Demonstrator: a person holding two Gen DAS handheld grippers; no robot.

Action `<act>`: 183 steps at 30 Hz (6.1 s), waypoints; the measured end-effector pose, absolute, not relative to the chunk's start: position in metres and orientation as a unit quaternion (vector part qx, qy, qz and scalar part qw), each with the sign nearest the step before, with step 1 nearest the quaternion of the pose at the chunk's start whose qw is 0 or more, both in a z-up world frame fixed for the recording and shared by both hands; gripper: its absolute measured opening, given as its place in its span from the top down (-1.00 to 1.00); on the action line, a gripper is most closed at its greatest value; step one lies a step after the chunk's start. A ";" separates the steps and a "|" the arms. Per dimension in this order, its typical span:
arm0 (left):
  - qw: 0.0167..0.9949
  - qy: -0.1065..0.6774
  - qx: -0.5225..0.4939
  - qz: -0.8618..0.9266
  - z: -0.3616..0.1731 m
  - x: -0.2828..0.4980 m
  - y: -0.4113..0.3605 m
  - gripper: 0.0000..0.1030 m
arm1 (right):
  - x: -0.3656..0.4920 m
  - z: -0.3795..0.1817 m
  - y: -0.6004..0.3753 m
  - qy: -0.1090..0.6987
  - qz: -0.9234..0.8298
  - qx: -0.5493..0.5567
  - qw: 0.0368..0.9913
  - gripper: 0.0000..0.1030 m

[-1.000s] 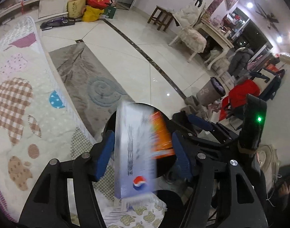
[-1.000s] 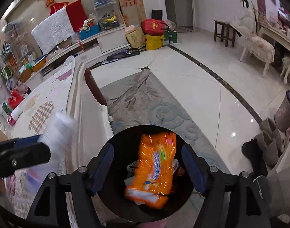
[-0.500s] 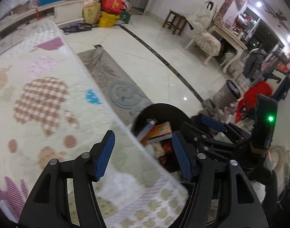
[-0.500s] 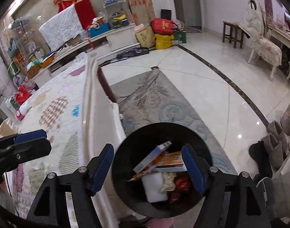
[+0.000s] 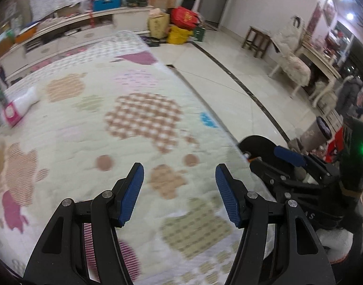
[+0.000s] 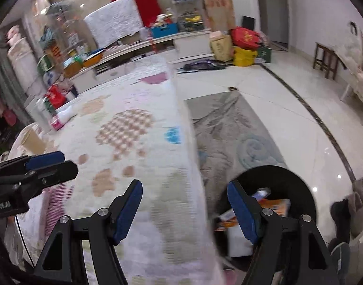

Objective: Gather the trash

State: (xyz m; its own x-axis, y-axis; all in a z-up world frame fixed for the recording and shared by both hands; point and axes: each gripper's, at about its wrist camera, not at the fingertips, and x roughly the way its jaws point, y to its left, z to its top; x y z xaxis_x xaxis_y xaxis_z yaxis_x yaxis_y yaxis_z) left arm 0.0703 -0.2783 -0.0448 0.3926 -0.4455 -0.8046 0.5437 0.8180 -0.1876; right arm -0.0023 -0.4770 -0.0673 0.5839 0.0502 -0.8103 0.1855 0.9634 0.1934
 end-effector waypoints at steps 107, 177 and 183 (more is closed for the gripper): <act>0.863 0.403 -0.005 -0.305 -0.040 0.102 -0.217 -0.29 | 0.002 -0.046 -0.406 0.440 0.026 0.069 0.895 0.10; 0.833 0.396 0.060 -0.382 -0.059 0.037 -0.383 -0.47 | -0.097 -0.061 -0.545 0.388 -0.218 0.145 0.884 -0.38; 0.843 0.377 0.066 -0.377 -0.050 0.025 -0.371 -0.47 | -0.108 -0.054 -0.532 0.376 -0.230 0.154 0.884 -0.38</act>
